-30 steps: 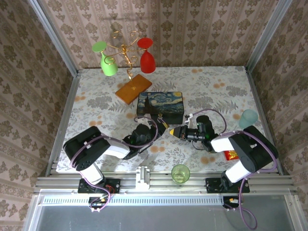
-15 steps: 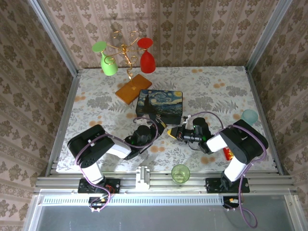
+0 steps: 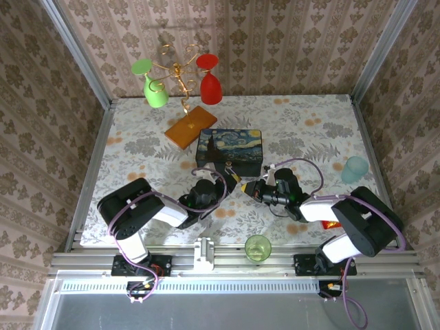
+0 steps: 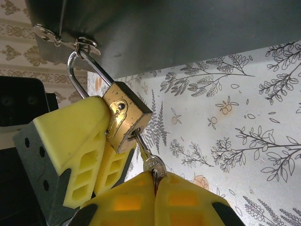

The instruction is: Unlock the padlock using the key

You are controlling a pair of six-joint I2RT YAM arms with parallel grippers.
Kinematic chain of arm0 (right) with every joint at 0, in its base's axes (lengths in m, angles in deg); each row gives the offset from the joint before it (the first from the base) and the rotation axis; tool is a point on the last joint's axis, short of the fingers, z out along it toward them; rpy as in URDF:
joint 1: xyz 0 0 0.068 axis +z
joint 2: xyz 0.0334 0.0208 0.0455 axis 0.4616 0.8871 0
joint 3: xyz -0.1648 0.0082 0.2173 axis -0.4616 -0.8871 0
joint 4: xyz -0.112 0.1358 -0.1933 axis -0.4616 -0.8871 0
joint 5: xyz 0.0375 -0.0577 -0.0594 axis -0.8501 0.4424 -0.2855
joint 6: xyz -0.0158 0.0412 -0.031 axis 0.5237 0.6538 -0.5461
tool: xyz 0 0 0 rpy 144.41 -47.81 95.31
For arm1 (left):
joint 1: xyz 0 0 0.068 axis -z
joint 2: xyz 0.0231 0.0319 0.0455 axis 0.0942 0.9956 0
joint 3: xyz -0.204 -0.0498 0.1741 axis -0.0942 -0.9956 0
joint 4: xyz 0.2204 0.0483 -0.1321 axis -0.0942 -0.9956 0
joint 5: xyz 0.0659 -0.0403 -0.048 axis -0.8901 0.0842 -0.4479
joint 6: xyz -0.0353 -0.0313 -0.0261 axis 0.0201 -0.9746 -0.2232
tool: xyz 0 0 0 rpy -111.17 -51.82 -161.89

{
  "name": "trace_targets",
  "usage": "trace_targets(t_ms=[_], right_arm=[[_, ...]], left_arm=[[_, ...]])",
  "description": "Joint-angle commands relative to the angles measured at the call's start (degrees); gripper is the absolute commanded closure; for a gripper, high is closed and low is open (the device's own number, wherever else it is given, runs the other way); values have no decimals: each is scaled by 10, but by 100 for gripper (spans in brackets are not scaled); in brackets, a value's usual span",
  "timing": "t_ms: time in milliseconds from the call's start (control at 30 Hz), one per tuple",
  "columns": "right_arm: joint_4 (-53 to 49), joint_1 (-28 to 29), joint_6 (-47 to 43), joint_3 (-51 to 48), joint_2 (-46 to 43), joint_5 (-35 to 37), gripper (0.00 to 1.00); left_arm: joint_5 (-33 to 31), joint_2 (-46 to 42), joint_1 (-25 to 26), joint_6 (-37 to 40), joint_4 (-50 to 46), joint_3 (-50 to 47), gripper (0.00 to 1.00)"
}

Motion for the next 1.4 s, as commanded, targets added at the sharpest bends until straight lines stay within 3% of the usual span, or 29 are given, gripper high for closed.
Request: trace_targets(t_ms=[0,233,300,400,467,633,767,867,1033,1200,1367], right_arm=[[82,25,18,4,-5,-1,100],[48,22,-65,12,-10,38,100],[52,14,-82,22,-11,19,100],[153,-31,-28,16,14,-64,100],[168,-51,-7,28,28,-105,100],[22,18,-53,69,2,-66,100],[71,21,12,37,14,-44,100],[69,15,3,30,20,-44,100],[64,-45,-9,34,22,-114,100],[-37,-56,-40,78,16,-192,100],[-28,-74,-27,56,32,-217,100]], left_arm=[[74,7,30,9,39,11,100],[78,-10,43,-3,33,16,100],[82,-18,46,2,27,18,100],[83,-20,45,3,42,11,100],[82,-12,45,0,65,3,100],[68,14,48,-17,109,-6,100],[52,10,48,-6,108,-6,100],[63,12,46,-3,104,5,100],[77,12,47,-7,113,6,100],[77,-7,47,9,114,-12,100],[76,-17,34,6,118,-12,100]])
